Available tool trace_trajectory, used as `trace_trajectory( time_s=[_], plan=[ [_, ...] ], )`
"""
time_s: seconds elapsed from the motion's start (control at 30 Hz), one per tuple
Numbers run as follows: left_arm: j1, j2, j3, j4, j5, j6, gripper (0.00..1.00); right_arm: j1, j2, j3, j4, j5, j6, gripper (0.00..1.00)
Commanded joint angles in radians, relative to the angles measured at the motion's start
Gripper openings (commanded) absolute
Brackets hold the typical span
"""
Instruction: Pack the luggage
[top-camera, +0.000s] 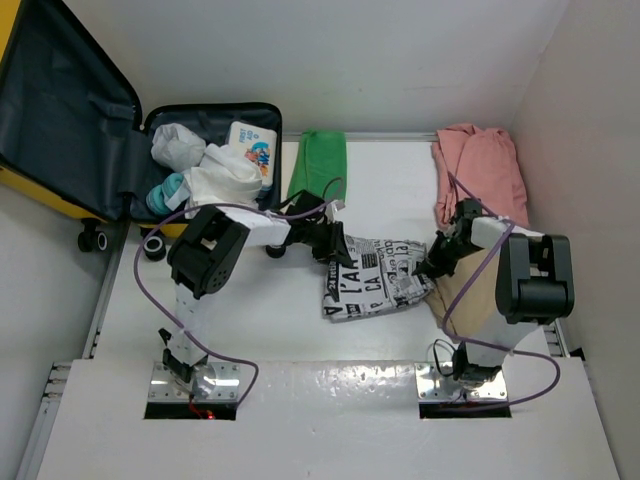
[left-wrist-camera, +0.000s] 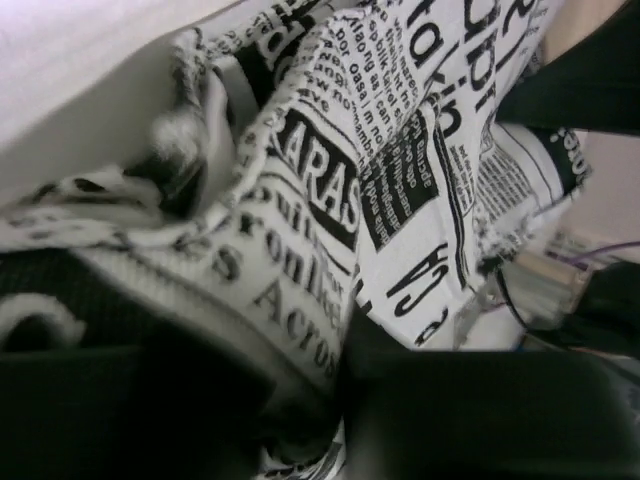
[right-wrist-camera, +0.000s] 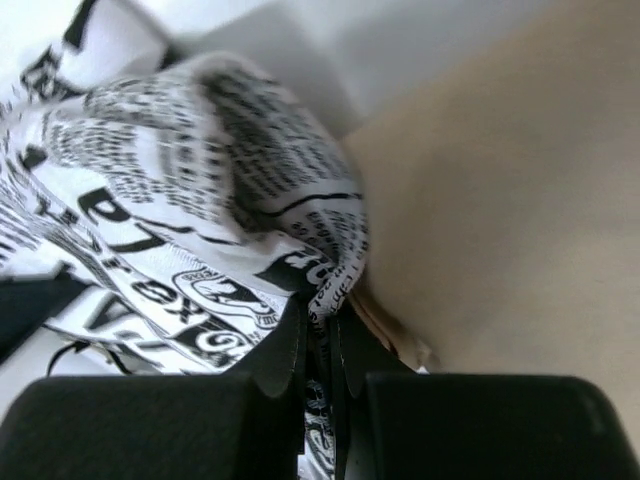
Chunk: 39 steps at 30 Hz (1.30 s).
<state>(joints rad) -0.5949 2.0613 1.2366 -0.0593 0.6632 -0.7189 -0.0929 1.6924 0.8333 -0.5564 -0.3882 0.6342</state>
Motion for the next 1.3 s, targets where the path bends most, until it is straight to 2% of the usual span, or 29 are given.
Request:
trace_trajectory(
  time_s=[0.0, 0.07, 0.27, 0.37, 0.43, 0.53, 0.57, 0.6, 0.63, 0.73, 0.8, 0.93, 1.03, 1.13, 1.23, 1.27],
  plan=[
    [-0.026, -0.032, 0.093, 0.078, -0.094, 0.091, 0.17, 0.051, 0.009, 0.039, 0.001, -0.069, 0.005, 0.00],
    [-0.017, -0.044, 0.176, 0.038, -0.134, 0.163, 0.00, 0.065, 0.024, 0.069, 0.030, -0.087, 0.019, 0.00],
    [0.087, -0.173, 0.345, -0.144, -0.123, 0.364, 0.00, 0.125, 0.056, 0.219, 0.119, -0.202, 0.035, 0.00],
    [0.182, -0.199, 0.490, -0.293, -0.123, 0.458, 0.00, 0.157, 0.058, 0.298, 0.179, -0.282, 0.053, 0.00],
    [0.289, -0.179, 0.642, -0.403, -0.123, 0.479, 0.00, 0.188, 0.075, 0.331, 0.216, -0.314, 0.061, 0.00],
    [0.455, -0.170, 0.719, -0.427, -0.112, 0.539, 0.00, 0.209, 0.099, 0.420, 0.188, -0.328, 0.032, 0.17],
    [0.496, -0.170, 0.737, -0.477, -0.112, 0.597, 0.00, 0.209, 0.117, 0.472, 0.138, -0.327, 0.024, 0.27],
    [0.585, -0.147, 0.776, -0.546, -0.094, 0.620, 0.00, 0.208, 0.139, 0.487, 0.121, -0.325, 0.006, 0.30],
    [0.633, -0.129, 0.797, -0.547, -0.079, 0.643, 0.00, 0.206, 0.139, 0.510, 0.104, -0.324, -0.013, 0.31],
    [0.780, -0.060, 0.909, -0.726, -0.034, 0.792, 0.00, 0.193, 0.144, 0.521, 0.072, -0.305, -0.028, 0.31],
    [0.819, 0.006, 0.967, -0.855, -0.085, 0.939, 0.00, 0.183, 0.160, 0.539, 0.041, -0.304, -0.047, 0.31],
    [0.897, 0.088, 1.070, -0.953, -0.178, 1.059, 0.00, 0.170, 0.177, 0.552, 0.026, -0.290, -0.068, 0.31],
    [0.909, 0.126, 1.087, -1.039, -0.229, 1.186, 0.00, 0.168, 0.199, 0.563, 0.021, -0.273, -0.076, 0.31],
    [0.900, 0.126, 1.004, -1.053, -0.313, 1.257, 0.00, 0.170, 0.219, 0.581, 0.021, -0.268, -0.077, 0.31],
    [0.911, 0.106, 0.887, -0.941, -0.379, 1.216, 0.00, 0.171, 0.237, 0.592, 0.019, -0.267, -0.083, 0.31],
    [0.911, 0.096, 0.858, -0.851, -0.393, 1.187, 0.00, 0.173, 0.240, 0.593, 0.021, -0.265, -0.088, 0.31]
  ],
)
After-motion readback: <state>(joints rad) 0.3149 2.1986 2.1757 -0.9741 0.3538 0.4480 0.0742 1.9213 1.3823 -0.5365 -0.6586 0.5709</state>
